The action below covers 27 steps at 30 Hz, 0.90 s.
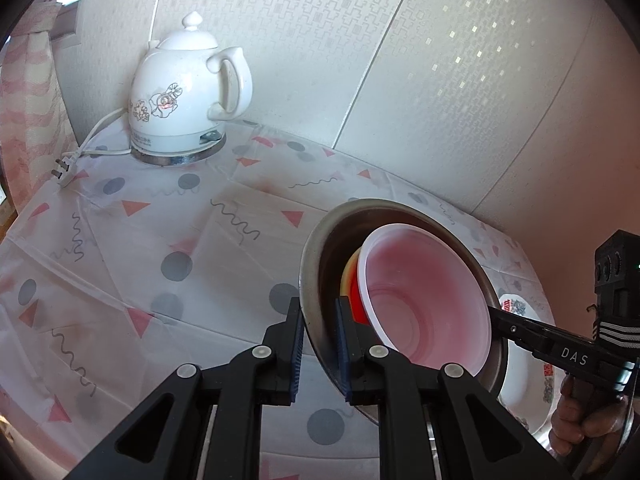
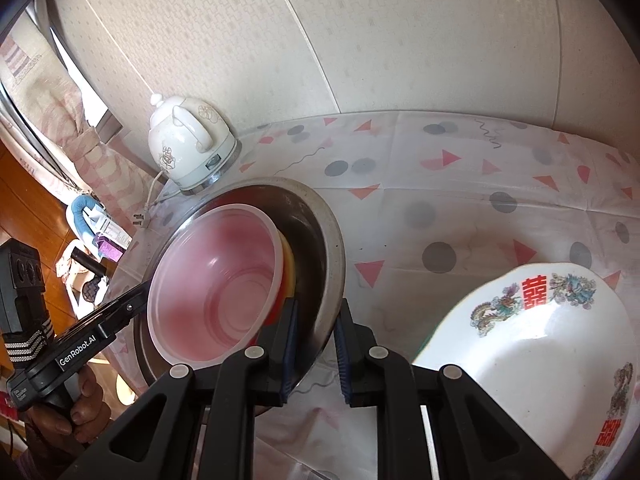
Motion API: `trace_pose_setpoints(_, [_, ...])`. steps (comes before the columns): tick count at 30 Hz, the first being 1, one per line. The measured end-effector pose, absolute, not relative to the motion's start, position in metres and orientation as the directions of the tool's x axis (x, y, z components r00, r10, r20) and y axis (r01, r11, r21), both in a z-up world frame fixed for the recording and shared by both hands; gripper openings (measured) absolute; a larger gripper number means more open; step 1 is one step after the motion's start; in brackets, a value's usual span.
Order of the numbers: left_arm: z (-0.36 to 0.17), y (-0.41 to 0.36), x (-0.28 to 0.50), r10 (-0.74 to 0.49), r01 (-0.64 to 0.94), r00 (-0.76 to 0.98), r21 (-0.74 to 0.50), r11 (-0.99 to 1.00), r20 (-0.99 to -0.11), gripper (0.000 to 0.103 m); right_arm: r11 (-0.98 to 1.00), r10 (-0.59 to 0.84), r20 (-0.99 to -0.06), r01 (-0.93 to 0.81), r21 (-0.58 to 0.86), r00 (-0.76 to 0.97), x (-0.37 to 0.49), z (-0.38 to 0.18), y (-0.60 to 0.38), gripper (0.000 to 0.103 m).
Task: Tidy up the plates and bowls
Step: 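Lift the nested steel bowl with both grippers and lower it into the large red-character bowl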
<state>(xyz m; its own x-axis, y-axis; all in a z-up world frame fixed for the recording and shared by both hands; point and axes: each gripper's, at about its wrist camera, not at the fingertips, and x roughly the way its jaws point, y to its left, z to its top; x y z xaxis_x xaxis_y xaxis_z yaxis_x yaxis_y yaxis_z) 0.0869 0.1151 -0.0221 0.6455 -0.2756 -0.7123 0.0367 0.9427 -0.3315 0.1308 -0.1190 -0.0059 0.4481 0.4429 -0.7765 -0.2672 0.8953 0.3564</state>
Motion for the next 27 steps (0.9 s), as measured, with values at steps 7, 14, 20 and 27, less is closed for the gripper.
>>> trace_pose_setpoints(7, [-0.002,0.086,0.082,-0.331,0.116,0.648,-0.341,0.933,-0.686,0.016,0.893,0.45,-0.741,-0.253,0.372,0.499,0.112,0.018,-0.156,0.017])
trace_pose_setpoints(14, [0.008,0.041,0.08,-0.406,0.225,0.617,-0.343,0.912,-0.674,0.016,0.908,0.415,-0.712,-0.212,0.36,0.566,0.084,0.038,-0.203,0.018])
trace_pose_setpoints(20, [0.009,0.001,0.079,-0.457,0.307,0.573,-0.339,0.889,-0.68,0.017,0.932,0.351,-0.718,-0.151,0.329,0.601,0.059,0.044,-0.236,0.018])
trace_pose_setpoints(27, [0.002,-0.038,0.075,-0.483,0.38,0.52,-0.316,0.869,-0.704,0.017,0.935,0.314,-0.74,-0.059,0.349,0.595,0.043,0.028,-0.272,0.017])
